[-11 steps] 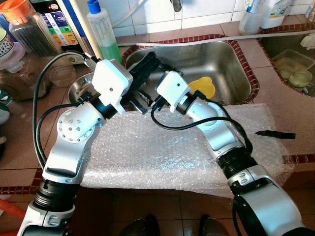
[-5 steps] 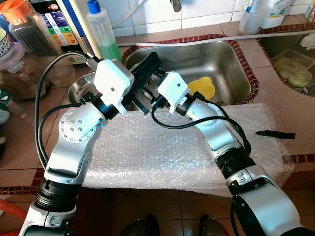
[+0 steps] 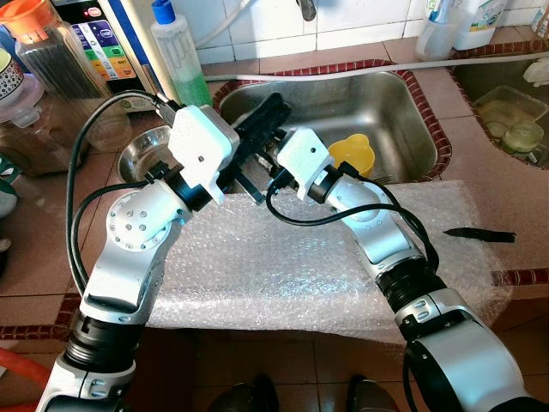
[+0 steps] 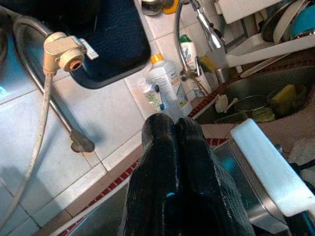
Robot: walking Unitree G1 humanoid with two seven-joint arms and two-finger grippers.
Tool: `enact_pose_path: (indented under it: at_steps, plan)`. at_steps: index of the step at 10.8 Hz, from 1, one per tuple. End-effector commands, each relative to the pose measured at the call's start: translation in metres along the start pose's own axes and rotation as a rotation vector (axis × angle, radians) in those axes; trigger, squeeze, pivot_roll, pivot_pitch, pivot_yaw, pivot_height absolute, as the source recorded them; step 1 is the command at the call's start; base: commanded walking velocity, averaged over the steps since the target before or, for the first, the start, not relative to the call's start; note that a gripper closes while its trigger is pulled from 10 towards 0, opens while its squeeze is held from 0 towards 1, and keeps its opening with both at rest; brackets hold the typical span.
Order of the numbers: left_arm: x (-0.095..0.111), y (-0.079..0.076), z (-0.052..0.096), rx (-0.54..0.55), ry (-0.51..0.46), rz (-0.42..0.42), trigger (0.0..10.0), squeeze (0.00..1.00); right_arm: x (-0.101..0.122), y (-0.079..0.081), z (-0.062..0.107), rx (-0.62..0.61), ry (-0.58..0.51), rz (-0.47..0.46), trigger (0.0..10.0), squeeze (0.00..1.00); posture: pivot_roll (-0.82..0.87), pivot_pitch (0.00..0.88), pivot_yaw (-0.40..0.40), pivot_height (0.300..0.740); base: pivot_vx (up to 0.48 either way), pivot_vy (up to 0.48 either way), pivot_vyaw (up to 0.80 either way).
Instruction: Kitchen organization
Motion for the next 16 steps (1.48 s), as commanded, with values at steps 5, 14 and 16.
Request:
enact_pose_path:
  at_steps: [5, 14, 16]
  plan:
    - [0.005, -0.004, 0.001, -0.032, -0.014, 0.008, 0.0, 0.0, 0.001, 0.001, 0.001, 0.001, -0.015, 0.036, 0.0, 0.0, -0.13, 0.207, 0.16, 0.74, 0.0, 0.0, 0.0]
    - [-0.011, 0.0, 0.014, 0.098, 0.032, 0.104, 10.0, 1.0, -0.012, -0.025, 0.027, -0.131, 0.051, 0.063, 0.0, 0.0, -0.13, 0.211, 0.164, 0.74, 0.0, 0.0, 0.0]
    - [-0.015, -0.004, 0.019, 0.084, 0.046, 0.11, 10.0, 1.0, -0.017, -0.034, 0.038, -0.172, 0.077, 0.072, 0.0, 0.0, -0.14, 0.212, 0.166, 0.74, 0.0, 0.0, 0.0]
Point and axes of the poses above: a point about 5 cm out from each wrist's last joint towards the gripper, its own z axis pointing back from the gripper into the wrist, its own x axis along the axis of the wrist's last joint, y = z × x, the point moved 1 cm from there along -z, pointing out of the wrist towards the gripper, and after that the axes turned 11 degrees about -z, right-handed, at the moved point
